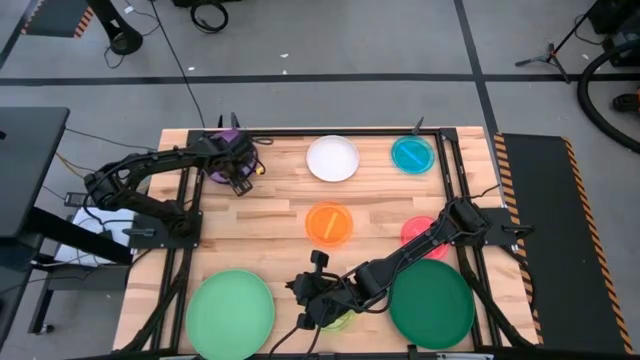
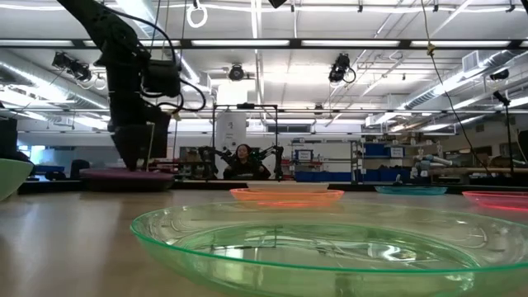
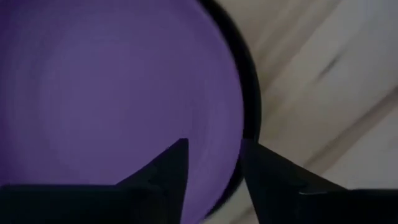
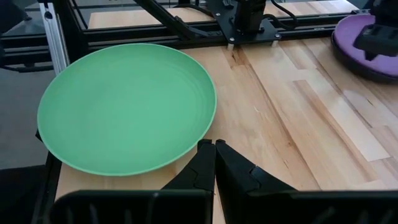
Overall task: Stack plastic plates
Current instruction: Stack the purple plate on top of the black plate, then stack the stacked plates on top of the white plate
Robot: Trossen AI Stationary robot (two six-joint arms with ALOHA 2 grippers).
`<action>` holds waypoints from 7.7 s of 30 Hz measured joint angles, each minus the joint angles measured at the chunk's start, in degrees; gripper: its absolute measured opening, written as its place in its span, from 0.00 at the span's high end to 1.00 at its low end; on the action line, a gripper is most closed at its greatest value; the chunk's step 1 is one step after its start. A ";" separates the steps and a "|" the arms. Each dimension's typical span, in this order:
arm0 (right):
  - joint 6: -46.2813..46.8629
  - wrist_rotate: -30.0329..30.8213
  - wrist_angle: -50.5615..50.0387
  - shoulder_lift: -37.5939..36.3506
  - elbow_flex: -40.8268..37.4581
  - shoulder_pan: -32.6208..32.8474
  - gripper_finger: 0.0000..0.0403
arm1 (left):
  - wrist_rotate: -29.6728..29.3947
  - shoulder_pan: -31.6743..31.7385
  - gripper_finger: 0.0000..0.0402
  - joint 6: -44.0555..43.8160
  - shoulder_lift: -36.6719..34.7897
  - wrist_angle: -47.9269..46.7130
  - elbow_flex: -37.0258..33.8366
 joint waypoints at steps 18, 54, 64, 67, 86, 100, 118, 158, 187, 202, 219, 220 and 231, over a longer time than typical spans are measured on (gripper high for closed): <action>-0.56 -0.93 -0.09 0.02 0.00 0.00 0.95 | 0.37 -4.94 0.58 4.36 -1.58 -6.13 0.00; 4.53 6.16 -6.75 -3.32 0.02 2.40 0.47 | 9.04 -1.03 0.34 5.49 -6.23 1.16 -0.18; 3.66 6.04 -6.39 -3.32 0.02 2.40 0.46 | 5.52 -2.95 0.36 4.34 -3.94 8.34 -5.05; 3.58 6.03 -6.32 -3.32 0.02 2.38 0.46 | 4.72 -3.15 0.36 4.13 -3.22 9.30 -5.29; 3.21 5.99 -6.43 -3.32 0.02 2.47 0.46 | 1.62 0.00 0.36 4.42 6.46 10.48 -5.40; 0.66 7.11 -5.41 -3.32 0.02 2.49 0.46 | -10.43 0.03 0.90 5.64 6.70 10.74 -4.70; -9.88 15.52 4.43 -3.32 0.02 2.67 0.46 | -16.25 -18.85 0.92 5.83 -2.80 5.86 -3.37; 54.24 25.64 -63.34 -5.31 0.04 4.47 0.47 | -10.75 -30.65 0.92 33.97 10.20 22.96 9.64; 52.45 29.33 -70.44 -6.64 10.03 15.60 0.47 | -5.62 -25.52 0.92 32.67 31.95 18.32 31.98; 51.68 28.56 -67.62 -6.64 10.01 13.26 0.47 | -0.09 -25.35 0.92 23.73 32.92 30.21 31.98; 44.49 27.43 -66.16 -6.64 9.97 11.67 0.47 | -2.14 -26.23 0.92 34.11 35.52 21.42 34.04; 44.45 27.43 -66.16 -6.64 9.97 11.70 0.47 | -2.14 -25.81 0.92 34.25 35.52 21.39 34.17; 44.47 27.05 -64.67 -6.64 9.97 10.91 0.47 | -2.08 -22.49 0.92 34.23 35.52 22.50 34.40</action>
